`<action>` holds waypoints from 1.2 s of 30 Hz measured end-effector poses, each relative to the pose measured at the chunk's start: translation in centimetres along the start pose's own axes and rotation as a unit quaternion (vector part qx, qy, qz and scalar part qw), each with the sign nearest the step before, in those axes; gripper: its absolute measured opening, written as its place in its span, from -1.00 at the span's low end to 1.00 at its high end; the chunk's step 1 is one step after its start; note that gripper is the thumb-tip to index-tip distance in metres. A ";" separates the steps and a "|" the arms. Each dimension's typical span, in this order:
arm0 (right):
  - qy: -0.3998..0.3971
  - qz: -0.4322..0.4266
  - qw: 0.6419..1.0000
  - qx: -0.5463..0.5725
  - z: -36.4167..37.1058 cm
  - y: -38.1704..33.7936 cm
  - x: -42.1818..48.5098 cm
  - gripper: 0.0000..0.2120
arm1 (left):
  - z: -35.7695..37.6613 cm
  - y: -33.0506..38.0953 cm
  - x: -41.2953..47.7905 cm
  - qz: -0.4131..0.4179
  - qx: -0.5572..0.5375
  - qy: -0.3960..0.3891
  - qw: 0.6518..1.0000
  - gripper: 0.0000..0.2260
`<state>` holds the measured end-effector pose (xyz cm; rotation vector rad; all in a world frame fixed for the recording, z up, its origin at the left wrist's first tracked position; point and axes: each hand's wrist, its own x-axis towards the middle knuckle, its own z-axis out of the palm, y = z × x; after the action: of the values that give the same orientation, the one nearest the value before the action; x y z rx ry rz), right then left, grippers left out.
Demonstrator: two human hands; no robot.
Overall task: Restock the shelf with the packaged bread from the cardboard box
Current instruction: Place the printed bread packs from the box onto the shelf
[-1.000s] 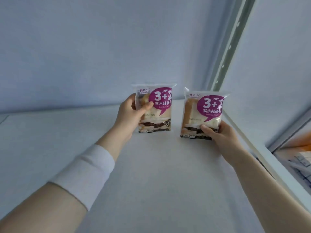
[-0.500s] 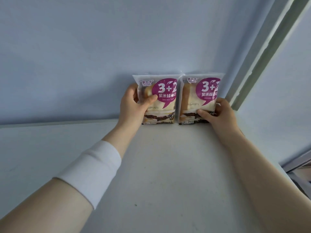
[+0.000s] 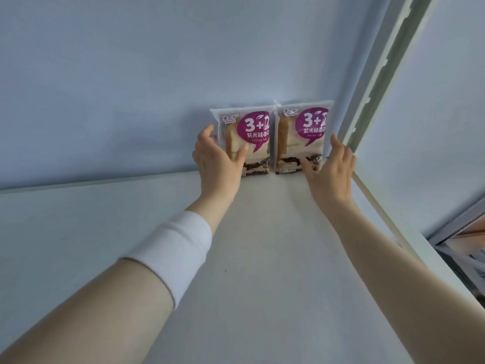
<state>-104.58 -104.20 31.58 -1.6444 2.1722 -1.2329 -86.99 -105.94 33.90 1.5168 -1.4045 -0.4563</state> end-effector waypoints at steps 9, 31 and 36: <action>-0.122 -0.073 0.926 -0.350 -7.0 -3.7 -15.7 -0.51 | -8.4 0.4 -12.3 0.283 0.409 -0.245 0.832 -0.63; -0.164 0.283 0.853 -0.406 -38.5 15.4 -61.0 -0.67 | -5.7 13.2 -60.9 0.493 0.347 -0.502 0.620 -0.66; -0.178 0.400 0.818 -0.374 -41.0 24.4 -69.7 -0.66 | 0.6 11.5 -71.2 0.479 0.347 -0.582 0.558 -0.67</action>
<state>-118.43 -21.95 17.91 -0.7471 2.7343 0.1785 -112.21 -39.88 19.46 0.4776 -3.4888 -0.1173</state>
